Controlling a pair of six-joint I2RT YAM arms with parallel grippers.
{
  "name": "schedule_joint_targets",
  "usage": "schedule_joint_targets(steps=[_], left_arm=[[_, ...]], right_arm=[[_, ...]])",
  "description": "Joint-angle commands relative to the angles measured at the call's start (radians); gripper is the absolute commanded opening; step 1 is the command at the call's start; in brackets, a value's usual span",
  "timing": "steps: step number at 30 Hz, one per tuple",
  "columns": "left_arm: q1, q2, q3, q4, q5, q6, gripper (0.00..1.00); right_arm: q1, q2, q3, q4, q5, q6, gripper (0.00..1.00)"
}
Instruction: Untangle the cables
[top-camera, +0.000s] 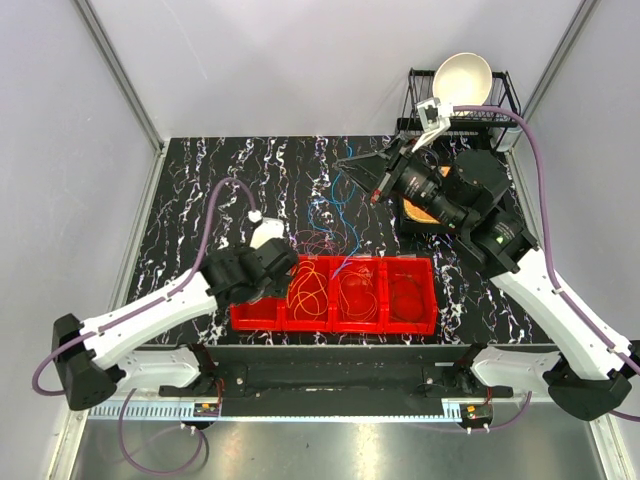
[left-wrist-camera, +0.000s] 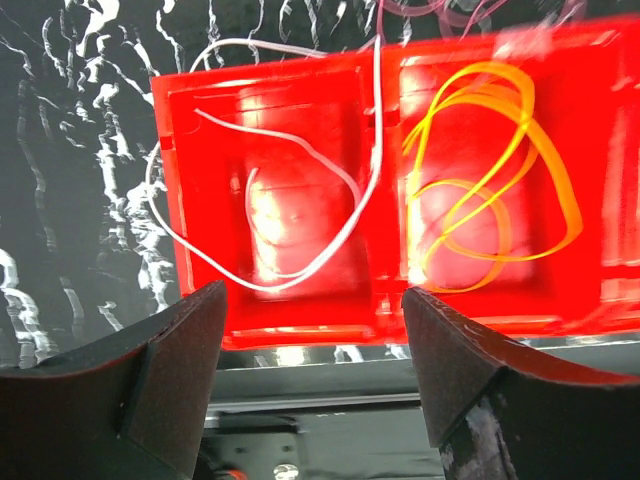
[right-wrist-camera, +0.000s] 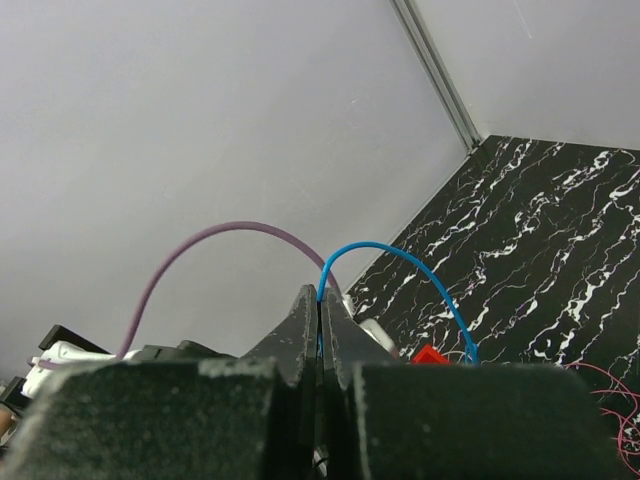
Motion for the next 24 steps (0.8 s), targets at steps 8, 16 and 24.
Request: schedule_joint_targets(steps=[8, 16, 24], left_arm=[[-0.002, 0.054, -0.036, 0.046, 0.023, 0.228, 0.81], [0.002, 0.173, -0.045, 0.070, 0.035, 0.246, 0.80], [0.071, 0.222, -0.060, 0.115, 0.052, 0.292, 0.72]], right_arm=[[0.008, -0.021, -0.023, 0.029, -0.010, 0.012, 0.00], [0.008, -0.017, -0.024, 0.029, -0.015, 0.019, 0.00], [0.007, -0.024, -0.032, 0.025, -0.016, 0.014, 0.00]])
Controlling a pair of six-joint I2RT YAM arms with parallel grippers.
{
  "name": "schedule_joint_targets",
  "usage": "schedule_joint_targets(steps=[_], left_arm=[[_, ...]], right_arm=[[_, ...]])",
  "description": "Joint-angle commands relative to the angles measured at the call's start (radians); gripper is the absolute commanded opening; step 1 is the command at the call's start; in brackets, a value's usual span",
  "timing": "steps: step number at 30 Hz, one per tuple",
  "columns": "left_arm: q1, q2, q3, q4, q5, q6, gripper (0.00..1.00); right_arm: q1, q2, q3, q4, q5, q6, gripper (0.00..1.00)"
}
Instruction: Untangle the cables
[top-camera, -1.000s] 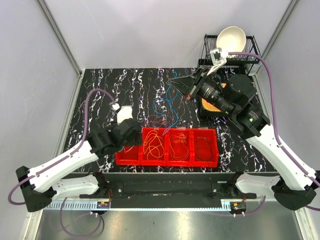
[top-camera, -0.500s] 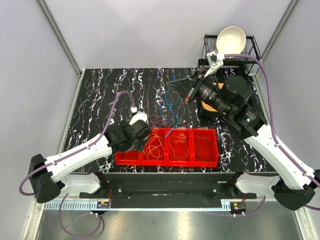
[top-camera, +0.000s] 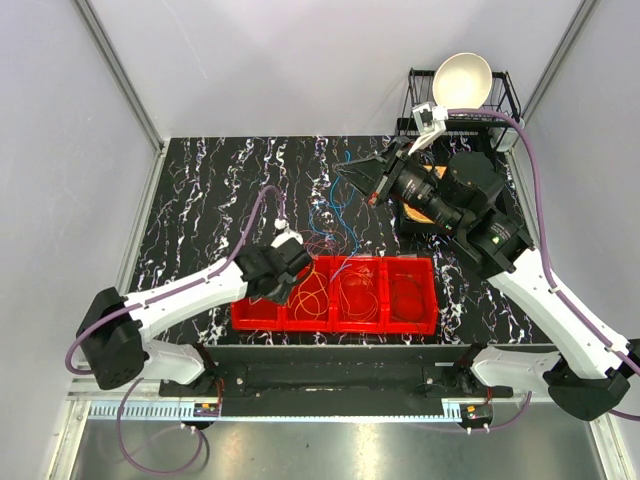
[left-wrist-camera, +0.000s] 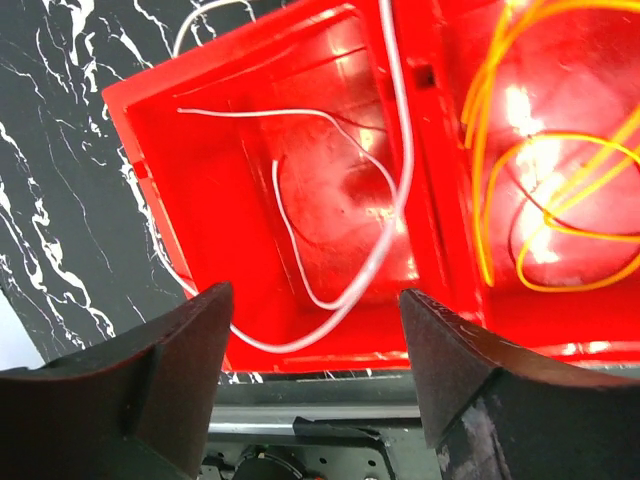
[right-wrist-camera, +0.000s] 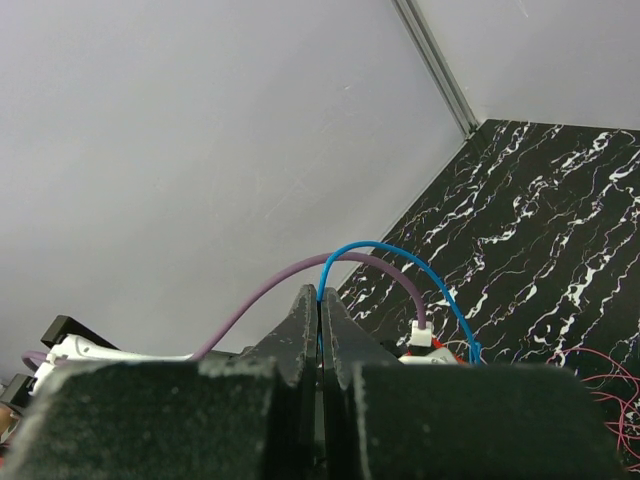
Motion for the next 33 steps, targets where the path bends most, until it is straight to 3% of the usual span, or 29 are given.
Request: schedule_joint_targets(steps=[1, 11, 13, 14, 18, 19, 29, 33], left_arm=[[0.036, 0.015, 0.004, 0.052, 0.025, 0.043, 0.71], [0.071, 0.086, 0.018, 0.061, 0.075, 0.084, 0.64], [0.074, 0.096, 0.023, 0.061, 0.075, 0.086, 0.58], [0.076, 0.103, 0.024, 0.060, 0.062, 0.081, 0.54], [0.077, 0.098, 0.037, 0.046, 0.031, 0.072, 0.19], [0.077, 0.095, 0.055, 0.038, 0.022, 0.069, 0.00], [0.079, 0.035, 0.423, -0.238, -0.211, 0.029, 0.00], [0.079, 0.040, 0.605, -0.308, -0.231, 0.005, 0.00]], right_arm=[[0.008, -0.025, -0.004, 0.027, -0.016, -0.002, 0.00], [0.008, -0.029, -0.011, 0.024, -0.017, -0.009, 0.00], [0.007, -0.032, -0.009, 0.022, -0.016, -0.009, 0.00], [0.005, -0.034, -0.011, 0.019, -0.016, -0.010, 0.00], [0.005, -0.039, -0.015, 0.018, -0.009, -0.016, 0.00], [0.005, -0.040, -0.017, 0.016, -0.011, -0.015, 0.00], [0.005, -0.023, -0.011, 0.022, -0.019, -0.004, 0.00], [0.007, -0.025, -0.011, 0.025, -0.019, -0.002, 0.00]])
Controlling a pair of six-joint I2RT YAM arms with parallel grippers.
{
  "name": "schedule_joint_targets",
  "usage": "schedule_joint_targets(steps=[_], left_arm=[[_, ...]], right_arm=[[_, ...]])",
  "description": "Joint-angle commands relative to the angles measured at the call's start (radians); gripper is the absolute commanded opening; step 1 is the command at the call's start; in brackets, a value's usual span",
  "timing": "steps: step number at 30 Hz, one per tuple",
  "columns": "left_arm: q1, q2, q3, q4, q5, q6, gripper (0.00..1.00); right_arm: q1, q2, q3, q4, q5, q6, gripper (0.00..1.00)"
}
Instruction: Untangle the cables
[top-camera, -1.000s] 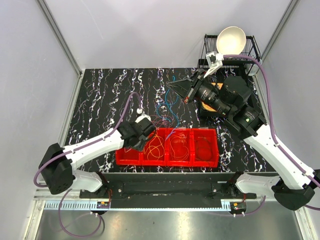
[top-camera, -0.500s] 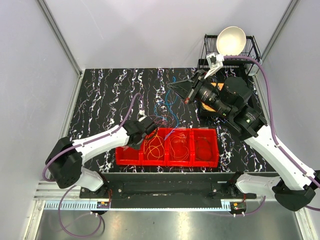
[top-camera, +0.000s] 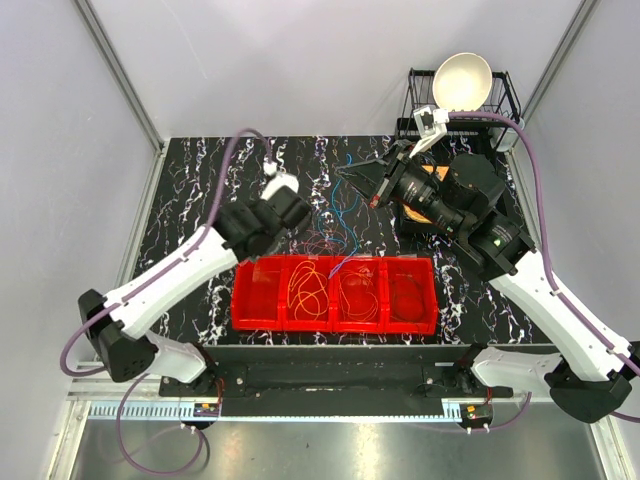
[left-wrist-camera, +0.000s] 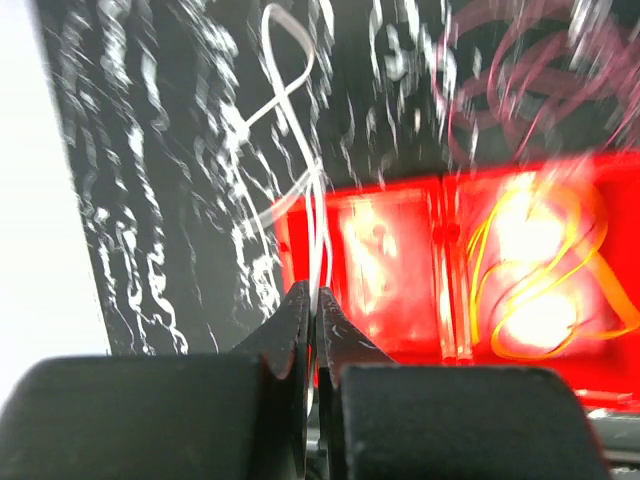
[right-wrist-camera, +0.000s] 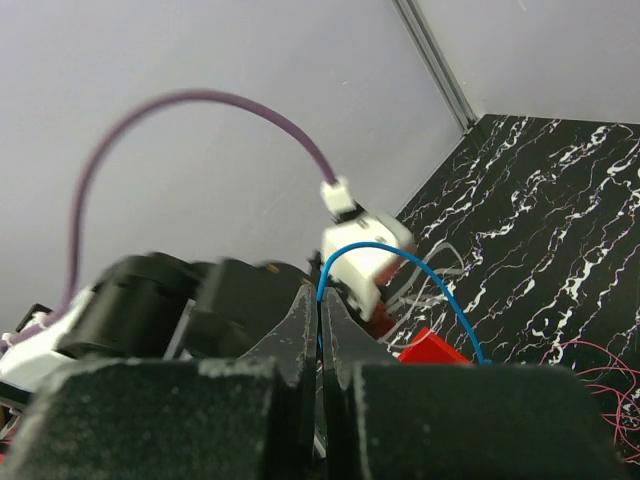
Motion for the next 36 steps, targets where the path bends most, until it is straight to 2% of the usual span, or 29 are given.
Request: schedule_joint_targets(steps=[1, 5, 10, 15, 18, 22, 25, 33, 36], left_arm=[[0.005, -0.033, 0.179, -0.126, -0.086, -0.047, 0.00], [0.005, -0.057, 0.250, -0.167, -0.038, -0.085, 0.00], [0.004, -0.155, 0.213, -0.154, 0.090, -0.159, 0.00], [0.004, -0.301, 0.029, -0.091, 0.192, -0.239, 0.00], [0.004, -0.391, -0.115, 0.029, 0.315, -0.269, 0.00], [0.004, -0.439, -0.235, 0.095, 0.327, -0.294, 0.00], [0.004, -0.455, -0.342, 0.182, 0.408, -0.288, 0.00], [0.005, -0.390, -0.448, 0.251, 0.391, -0.320, 0.00], [0.005, -0.344, -0.451, 0.236, 0.329, -0.334, 0.00]], right_arm=[[0.007, -0.011, 0.005, 0.031, -0.018, -0.003, 0.00], [0.007, -0.018, 0.000, 0.029, -0.014, -0.005, 0.00], [0.007, -0.018, 0.000, 0.031, -0.011, -0.003, 0.00], [0.006, -0.013, -0.008, 0.035, -0.009, 0.000, 0.00], [0.007, -0.008, -0.014, 0.043, -0.009, 0.004, 0.00], [0.006, -0.002, -0.015, 0.048, -0.018, 0.015, 0.00], [0.006, -0.004, -0.020, 0.054, -0.017, 0.017, 0.00], [0.006, -0.016, -0.034, 0.054, -0.017, 0.023, 0.00], [0.006, -0.022, -0.040, 0.054, -0.015, 0.024, 0.00]])
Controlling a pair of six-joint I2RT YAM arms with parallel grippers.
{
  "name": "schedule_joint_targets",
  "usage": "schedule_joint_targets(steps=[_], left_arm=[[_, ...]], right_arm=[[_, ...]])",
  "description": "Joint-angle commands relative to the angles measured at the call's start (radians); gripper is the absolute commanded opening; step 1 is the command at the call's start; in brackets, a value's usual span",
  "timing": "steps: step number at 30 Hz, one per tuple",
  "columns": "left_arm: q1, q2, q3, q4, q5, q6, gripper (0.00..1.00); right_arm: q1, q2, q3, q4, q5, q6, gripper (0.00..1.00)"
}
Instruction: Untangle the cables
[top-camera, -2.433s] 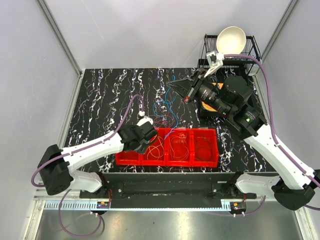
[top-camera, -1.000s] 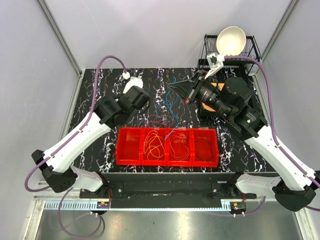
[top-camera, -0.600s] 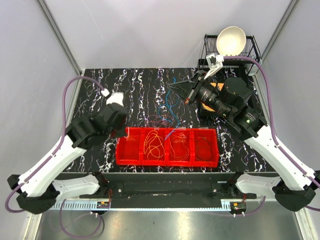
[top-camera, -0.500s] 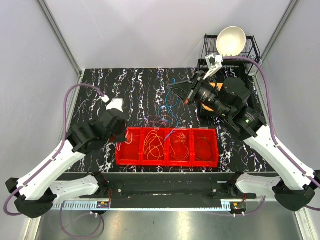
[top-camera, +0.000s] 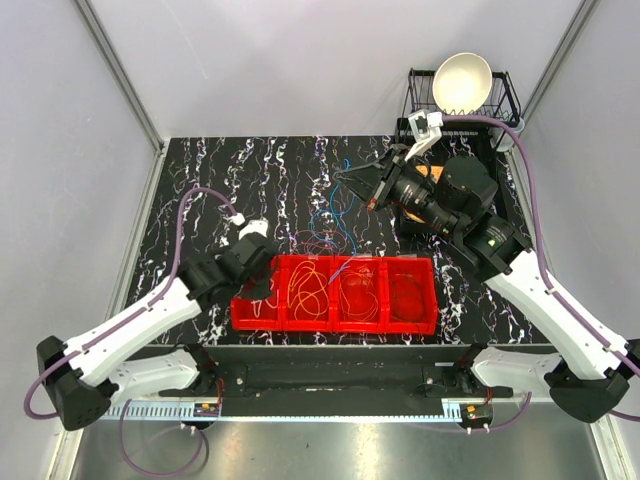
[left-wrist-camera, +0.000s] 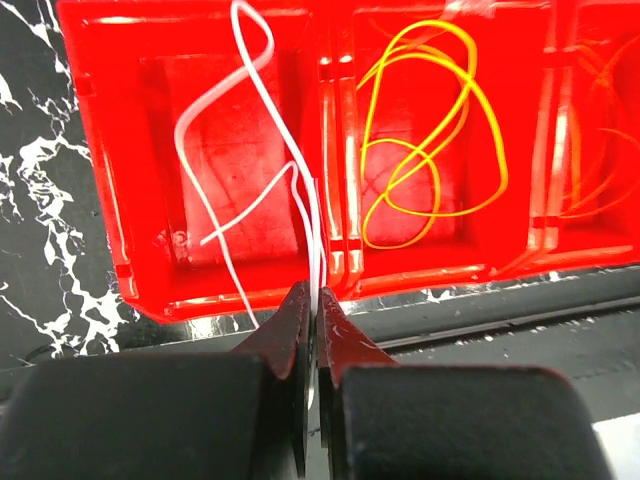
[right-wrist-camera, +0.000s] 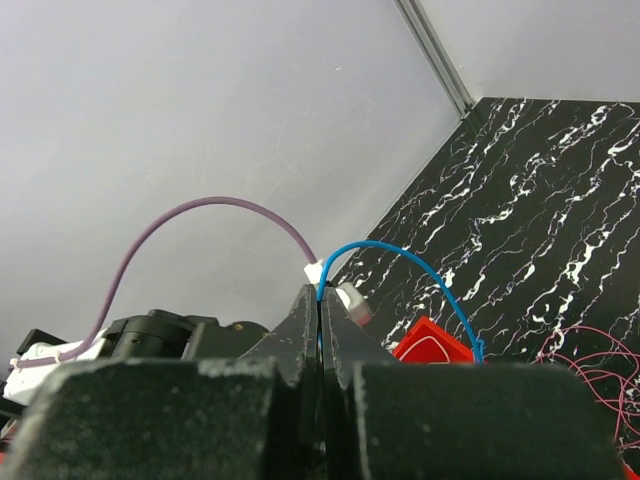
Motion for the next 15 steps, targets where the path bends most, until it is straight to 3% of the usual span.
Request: schedule_joint_targets(steps=[1, 6, 11, 12, 13, 15], left_arm=[[0.003, 0.056, 0.001, 0.038, -0.056, -0.038, 0.00], [0.017, 0.094, 0.014, -0.025, -0.112, -0.058, 0.00], [0.019, 0.126, 0.007, -0.005, -0.102, -0.058, 0.06], [0.019, 0.129, 0.007, 0.004, -0.098, -0.050, 0.12], [0.019, 0.134, 0.014, 0.009, -0.099, -0.047, 0.29], [0.019, 0.137, 0.022, 0.021, -0.099, -0.033, 0.53]], right_arm=[[0.006, -0.030, -0.010, 0.045, -0.015, 0.006, 0.00], [0.007, -0.039, -0.016, 0.042, -0.008, 0.002, 0.00], [0.006, -0.025, -0.015, 0.044, -0.017, 0.005, 0.00], [0.007, -0.022, -0.012, 0.045, -0.020, 0.006, 0.00], [0.006, -0.016, -0.010, 0.045, -0.024, 0.006, 0.00], [0.007, -0.010, 0.001, 0.044, -0.035, 0.008, 0.00]])
